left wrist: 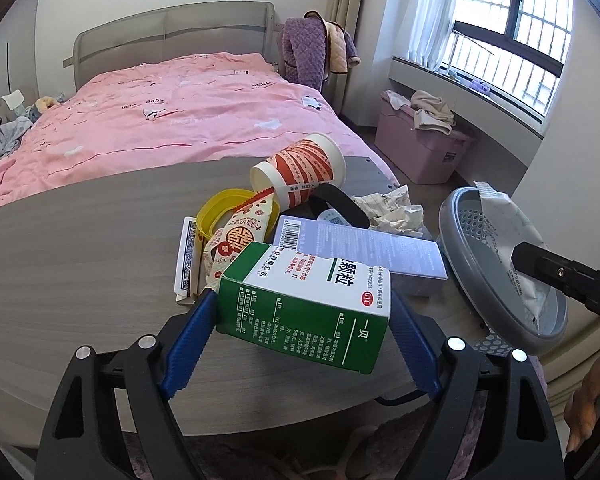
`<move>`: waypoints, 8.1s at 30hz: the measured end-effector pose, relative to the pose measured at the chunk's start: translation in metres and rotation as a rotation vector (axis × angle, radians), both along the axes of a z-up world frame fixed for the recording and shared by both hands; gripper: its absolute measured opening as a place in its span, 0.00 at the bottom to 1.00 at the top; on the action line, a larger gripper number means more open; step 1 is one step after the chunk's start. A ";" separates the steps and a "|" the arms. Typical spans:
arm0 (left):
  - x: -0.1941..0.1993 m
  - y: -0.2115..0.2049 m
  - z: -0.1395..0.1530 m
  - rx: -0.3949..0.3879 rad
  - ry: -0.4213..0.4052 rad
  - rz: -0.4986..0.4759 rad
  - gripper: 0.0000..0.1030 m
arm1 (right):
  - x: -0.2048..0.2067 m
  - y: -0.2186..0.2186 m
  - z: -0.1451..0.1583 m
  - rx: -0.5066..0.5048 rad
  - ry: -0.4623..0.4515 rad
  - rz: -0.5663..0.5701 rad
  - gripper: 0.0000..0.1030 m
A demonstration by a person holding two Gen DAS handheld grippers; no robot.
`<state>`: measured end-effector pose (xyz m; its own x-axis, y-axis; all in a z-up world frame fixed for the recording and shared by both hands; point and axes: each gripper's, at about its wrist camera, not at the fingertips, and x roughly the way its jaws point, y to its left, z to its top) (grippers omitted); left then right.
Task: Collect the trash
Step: 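Carry the wipes packet and green medicine box over the grey basket with both grippers, then open both grippers to drop the packet and box into the basket, then move both grippers back over the table toward the remaining trash, then grasp the red-and-white snack wrapper with the left gripper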
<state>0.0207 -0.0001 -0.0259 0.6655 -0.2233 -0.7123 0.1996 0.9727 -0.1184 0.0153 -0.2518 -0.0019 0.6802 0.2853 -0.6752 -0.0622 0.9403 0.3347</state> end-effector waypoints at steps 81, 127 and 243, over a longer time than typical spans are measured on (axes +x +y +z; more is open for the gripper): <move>0.044 -0.236 -0.001 0.098 0.021 -0.304 0.80 | -0.022 -0.184 -0.030 -0.018 0.048 -0.306 0.65; 0.034 -0.174 0.003 0.084 0.018 -0.181 0.80 | -0.022 -0.148 -0.028 -0.022 0.072 -0.253 0.70; 0.044 0.042 -0.001 0.013 0.030 0.156 0.29 | 0.058 0.046 -0.023 -0.120 0.065 0.075 0.76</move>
